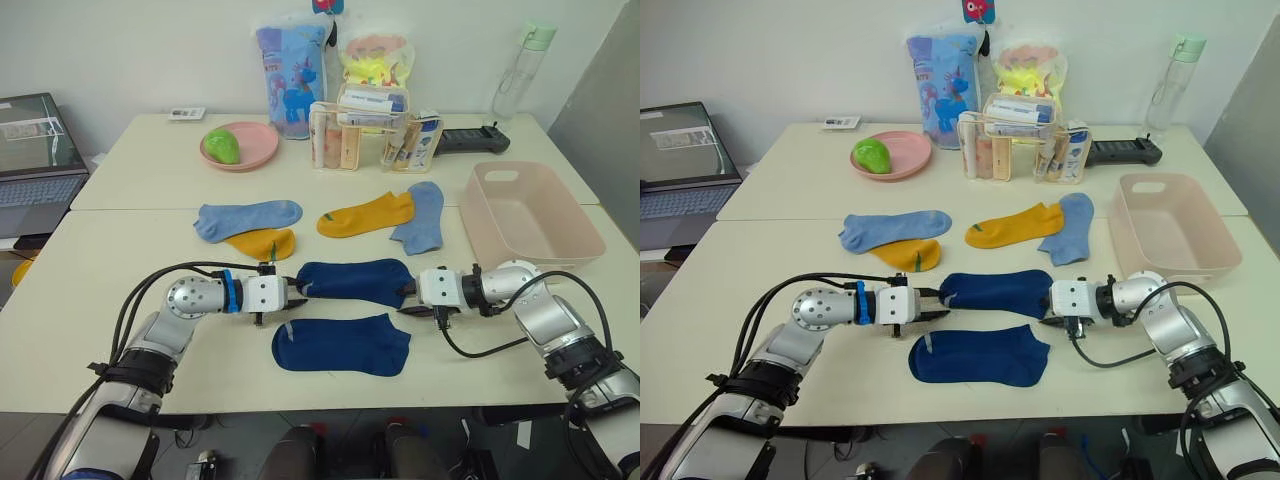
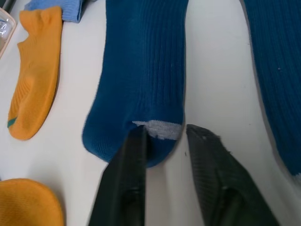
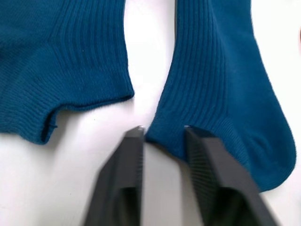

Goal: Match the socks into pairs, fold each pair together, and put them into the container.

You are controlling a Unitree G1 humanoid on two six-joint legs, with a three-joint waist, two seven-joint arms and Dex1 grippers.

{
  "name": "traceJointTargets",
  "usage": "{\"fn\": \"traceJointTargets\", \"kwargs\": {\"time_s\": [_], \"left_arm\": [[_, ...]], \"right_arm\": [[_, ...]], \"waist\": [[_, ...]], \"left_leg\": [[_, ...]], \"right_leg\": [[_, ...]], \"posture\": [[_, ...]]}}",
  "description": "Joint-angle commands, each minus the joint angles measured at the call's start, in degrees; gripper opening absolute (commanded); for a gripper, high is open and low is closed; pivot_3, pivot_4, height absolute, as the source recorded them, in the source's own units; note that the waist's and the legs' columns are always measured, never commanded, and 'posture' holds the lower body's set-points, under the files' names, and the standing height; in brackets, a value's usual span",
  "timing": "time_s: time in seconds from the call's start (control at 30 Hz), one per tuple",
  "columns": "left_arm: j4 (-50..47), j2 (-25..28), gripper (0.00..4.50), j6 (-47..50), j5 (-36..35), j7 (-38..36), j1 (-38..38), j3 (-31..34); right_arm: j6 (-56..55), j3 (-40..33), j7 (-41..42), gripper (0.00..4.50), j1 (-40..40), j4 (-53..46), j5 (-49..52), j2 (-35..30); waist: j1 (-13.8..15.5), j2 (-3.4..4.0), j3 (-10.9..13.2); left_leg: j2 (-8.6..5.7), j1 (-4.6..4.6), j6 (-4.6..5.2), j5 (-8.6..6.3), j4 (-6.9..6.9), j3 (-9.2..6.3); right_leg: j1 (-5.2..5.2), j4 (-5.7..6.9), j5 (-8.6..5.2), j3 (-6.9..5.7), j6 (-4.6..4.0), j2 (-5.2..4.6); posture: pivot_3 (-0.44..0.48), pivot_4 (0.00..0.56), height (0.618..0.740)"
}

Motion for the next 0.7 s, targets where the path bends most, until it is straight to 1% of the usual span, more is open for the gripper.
{"fn": "traceJointTargets", "kwargs": {"time_s": [0.03,0.23,0.33,0.43,0.57,0.7], "left_arm": [[1.0,-0.1,0.02,0.4,0.9,0.5,-0.4,-0.5],[0.6,-0.1,0.02,1.1,-0.2,0.4,-0.5,0.1],[-1.5,-0.9,0.02,3.1,-4.2,-1.0,0.2,1.4],[-6.2,-0.8,0.02,9.0,-9.6,-3.4,1.6,3.1],[-10.0,0.8,0.02,13.5,-11.8,-4.9,2.3,4.2],[-17.5,1.5,0.02,25.0,-18.1,-5.7,2.6,7.3]], "right_arm": [[0.6,-1.4,-0.1,0.00,-0.1,-0.6,1.2,0.3],[0.3,-2.4,-0.1,0.00,-0.4,-1.0,2.4,0.5],[2.0,-3.2,0.7,0.00,-0.6,-2.2,4.3,0.5],[8.3,-5.3,1.1,0.00,-1.4,-4.9,8.4,0.8],[18.4,-7.9,1.0,0.00,-1.9,-9.6,13.7,1.4],[27.4,-9.8,2.3,0.00,-1.2,-15.2,19.4,0.6]], "waist": [[-0.1,0.00,0.0],[-0.1,0.00,0.0],[-0.1,0.00,0.0],[-0.3,-0.01,0.0],[-0.3,-0.01,0.0],[-0.3,-0.01,0.0]], "left_leg": [[0.00,-0.01,0.00,0.00,0.00,0.00],[0.00,-0.01,0.00,0.00,0.00,0.01],[0.00,-0.02,0.00,0.00,0.00,0.00],[0.01,-0.08,0.00,0.00,0.00,0.00],[0.02,-0.15,0.00,0.00,-0.02,-0.02],[0.02,-0.17,0.00,0.00,-0.02,-0.02]], "right_leg": [[-0.01,0.01,0.00,0.01,0.00,0.00],[-0.04,0.01,0.00,0.01,0.00,0.00],[-0.04,0.01,0.00,0.01,0.00,0.00],[-0.10,0.01,0.00,0.02,0.00,0.01],[-0.17,0.00,0.00,0.02,0.00,0.01],[-0.17,-0.01,0.00,0.02,0.00,0.01]], "posture": [[0.000,0.150,0.740],[0.000,0.150,0.740],[0.000,0.150,0.740],[0.000,0.150,0.740],[0.000,0.150,0.740],[0.000,0.150,0.740]]}}
